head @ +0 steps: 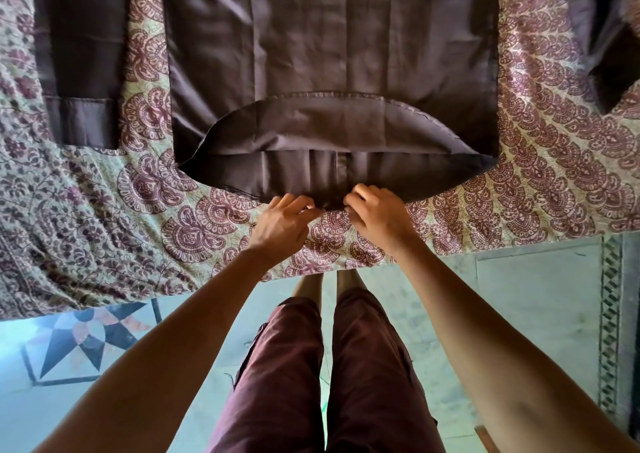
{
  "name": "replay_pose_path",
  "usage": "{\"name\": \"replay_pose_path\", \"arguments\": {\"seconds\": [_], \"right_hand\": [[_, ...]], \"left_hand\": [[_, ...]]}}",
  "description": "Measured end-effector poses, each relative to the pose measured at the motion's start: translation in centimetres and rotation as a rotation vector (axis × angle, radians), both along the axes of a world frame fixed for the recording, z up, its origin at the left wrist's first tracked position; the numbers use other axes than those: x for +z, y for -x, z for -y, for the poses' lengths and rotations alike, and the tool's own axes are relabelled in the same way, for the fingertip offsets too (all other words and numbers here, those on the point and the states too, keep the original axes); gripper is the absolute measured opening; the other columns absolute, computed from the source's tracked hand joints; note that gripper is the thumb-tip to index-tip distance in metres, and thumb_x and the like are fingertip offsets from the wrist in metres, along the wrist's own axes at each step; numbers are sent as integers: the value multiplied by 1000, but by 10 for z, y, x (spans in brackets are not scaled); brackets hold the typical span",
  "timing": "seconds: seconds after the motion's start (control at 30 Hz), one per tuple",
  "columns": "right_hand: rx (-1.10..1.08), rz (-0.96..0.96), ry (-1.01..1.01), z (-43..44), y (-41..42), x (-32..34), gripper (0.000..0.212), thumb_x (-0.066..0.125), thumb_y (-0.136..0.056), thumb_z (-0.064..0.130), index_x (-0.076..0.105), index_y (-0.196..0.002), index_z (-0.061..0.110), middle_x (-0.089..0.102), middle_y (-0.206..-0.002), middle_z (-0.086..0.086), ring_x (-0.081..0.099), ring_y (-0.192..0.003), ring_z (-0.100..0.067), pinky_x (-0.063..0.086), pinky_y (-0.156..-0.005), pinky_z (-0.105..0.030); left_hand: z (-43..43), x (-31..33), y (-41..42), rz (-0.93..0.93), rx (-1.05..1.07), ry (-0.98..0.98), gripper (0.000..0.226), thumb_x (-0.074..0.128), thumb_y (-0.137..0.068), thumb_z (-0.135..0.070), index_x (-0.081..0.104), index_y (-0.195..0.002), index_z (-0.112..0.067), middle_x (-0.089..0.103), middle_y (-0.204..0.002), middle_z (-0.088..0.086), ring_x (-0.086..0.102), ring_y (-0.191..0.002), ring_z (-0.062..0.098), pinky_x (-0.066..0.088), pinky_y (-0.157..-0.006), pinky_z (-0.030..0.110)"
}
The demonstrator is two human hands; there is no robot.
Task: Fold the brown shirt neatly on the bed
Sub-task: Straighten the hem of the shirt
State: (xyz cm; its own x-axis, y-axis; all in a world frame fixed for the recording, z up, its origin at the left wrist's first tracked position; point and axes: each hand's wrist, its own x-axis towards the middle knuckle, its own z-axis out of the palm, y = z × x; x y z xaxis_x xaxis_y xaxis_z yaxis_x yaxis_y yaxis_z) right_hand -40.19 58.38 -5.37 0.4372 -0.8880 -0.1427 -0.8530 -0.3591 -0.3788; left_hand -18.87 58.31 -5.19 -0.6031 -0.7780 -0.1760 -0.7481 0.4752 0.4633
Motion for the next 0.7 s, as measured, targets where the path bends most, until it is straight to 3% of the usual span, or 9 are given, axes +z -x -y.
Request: {"name": "replay_pose_path", "arguments": {"seconds": [0.07, 0.17, 0.27, 0.33, 0.4, 0.47, 0.6, 0.7], "right_hand": [[-28, 64, 19, 5, 0, 3, 8, 58, -81, 17, 64, -81, 12, 60, -78, -5, 58, -65, -25, 46, -56, -33], [-230, 68, 126, 16, 9, 9, 19, 56, -81, 16, 65, -97, 13, 63, -97, -7, 59, -85, -28, 46, -73, -37], [-533, -153, 151, 37, 19, 14, 51, 51, -80, 22, 48, -130, 14, 48, -133, -14, 41, -124, -34, 27, -104, -44], [-662, -260, 66, 55, 24, 15, 66, 50, -79, 22, 32, -141, 13, 35, -145, -20, 26, -136, -39, 12, -113, -49], [-738, -289, -30, 72, 28, 16, 74, 54, -78, 20, 24, -144, 10, 34, -144, -23, 25, -136, -41, 9, -113, -53], [-796, -311, -98, 84, 31, 19, 72, 57, -77, 18, 27, -142, 9, 44, -133, -23, 36, -126, -42, 16, -109, -52], [-857, -345, -76, 75, 36, 27, 38, 55, -78, 12, 48, -115, 9, 55, -114, -19, 47, -107, -39, 33, -92, -46], [-762, -362, 18, 36, 45, 28, 27, 60, -70, 7, 52, -96, 8, 55, -97, -21, 52, -91, -39, 39, -79, -46]], "left_hand": [[5, 5, -5, -72, 72, 20, 35, 42, -77, -12, 69, -99, -16, 66, -95, 7, 61, -76, 27, 53, -67, 37], [24, 14, -24, -48, 606, 145, 31, 50, -78, -11, 60, -106, -20, 61, -108, 10, 54, -88, 27, 46, -77, 43], [54, 25, -57, 94, 1090, 102, 57, 54, -66, -11, 51, -122, -20, 42, -135, 11, 40, -117, 31, 35, -95, 42], [67, 24, -77, 133, 1087, 23, 59, 52, -63, -5, 51, -121, -18, 35, -140, 11, 35, -121, 34, 38, -94, 46], [73, 19, -88, 133, 1023, -10, 47, 52, -64, -1, 57, -109, -17, 39, -136, 9, 37, -120, 31, 43, -89, 46], [74, 18, -90, 115, 1074, -16, 33, 52, -69, -2, 62, -96, -17, 45, -127, 7, 42, -116, 26, 46, -81, 41], [63, 20, -94, 57, 1283, -10, 25, 51, -75, -1, 67, -87, -16, 51, -117, 7, 47, -110, 23, 40, -74, 30], [41, 17, -106, 38, 1397, -73, 18, 56, -80, -4, 68, -87, -15, 53, -113, 9, 51, -105, 27, 37, -72, 28]]}}
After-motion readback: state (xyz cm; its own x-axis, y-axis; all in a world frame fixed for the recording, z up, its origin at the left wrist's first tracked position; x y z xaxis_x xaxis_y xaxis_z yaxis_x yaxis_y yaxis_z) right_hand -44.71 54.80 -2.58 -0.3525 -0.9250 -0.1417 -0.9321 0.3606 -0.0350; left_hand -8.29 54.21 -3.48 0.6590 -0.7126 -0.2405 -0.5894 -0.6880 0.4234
